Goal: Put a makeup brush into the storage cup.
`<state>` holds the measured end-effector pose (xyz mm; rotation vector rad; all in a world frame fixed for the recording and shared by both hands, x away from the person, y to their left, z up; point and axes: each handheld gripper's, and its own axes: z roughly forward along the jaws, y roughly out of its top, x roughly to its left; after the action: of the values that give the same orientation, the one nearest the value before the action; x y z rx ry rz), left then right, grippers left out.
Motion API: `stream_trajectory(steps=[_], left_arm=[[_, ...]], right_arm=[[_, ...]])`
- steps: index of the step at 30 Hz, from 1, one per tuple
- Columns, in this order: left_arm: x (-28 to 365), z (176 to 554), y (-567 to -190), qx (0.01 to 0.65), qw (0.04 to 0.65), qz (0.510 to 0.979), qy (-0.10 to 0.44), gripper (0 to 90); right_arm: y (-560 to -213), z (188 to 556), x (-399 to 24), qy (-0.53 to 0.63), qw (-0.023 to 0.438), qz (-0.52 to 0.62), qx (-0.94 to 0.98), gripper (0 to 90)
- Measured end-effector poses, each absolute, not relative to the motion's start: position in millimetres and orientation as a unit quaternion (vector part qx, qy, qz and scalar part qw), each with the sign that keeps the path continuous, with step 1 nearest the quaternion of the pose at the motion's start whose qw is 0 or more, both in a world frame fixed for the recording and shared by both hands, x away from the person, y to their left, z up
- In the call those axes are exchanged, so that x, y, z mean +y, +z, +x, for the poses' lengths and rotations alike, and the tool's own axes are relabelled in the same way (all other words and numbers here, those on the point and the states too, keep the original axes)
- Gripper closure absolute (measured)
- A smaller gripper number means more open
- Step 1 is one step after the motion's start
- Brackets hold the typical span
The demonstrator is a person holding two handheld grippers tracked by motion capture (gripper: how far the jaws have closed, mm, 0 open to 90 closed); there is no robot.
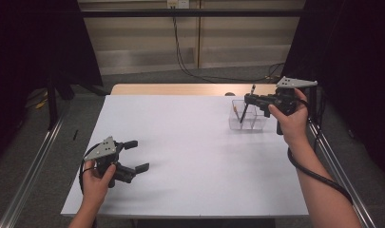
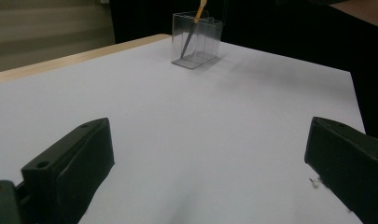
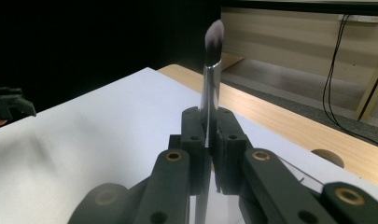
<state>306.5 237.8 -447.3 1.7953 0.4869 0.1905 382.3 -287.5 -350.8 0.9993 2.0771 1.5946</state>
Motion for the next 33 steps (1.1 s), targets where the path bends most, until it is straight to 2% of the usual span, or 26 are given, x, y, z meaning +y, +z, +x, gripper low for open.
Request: stream_trajectory(steps=[17,33], left_arm=[[239.8,306.5,-448.8,0.213,0.595,0.771,0.080,1.2],[239.0,305.6,-449.5,0.208,0.594,0.773,0.081,1.3]], right_arm=[[-333.2,394.0,-290.8,0.553,0.200,0.358,0.726,83.9],[-330.9,406.2,-284.4,0.541,0.227,0.376,0.717,83.9]])
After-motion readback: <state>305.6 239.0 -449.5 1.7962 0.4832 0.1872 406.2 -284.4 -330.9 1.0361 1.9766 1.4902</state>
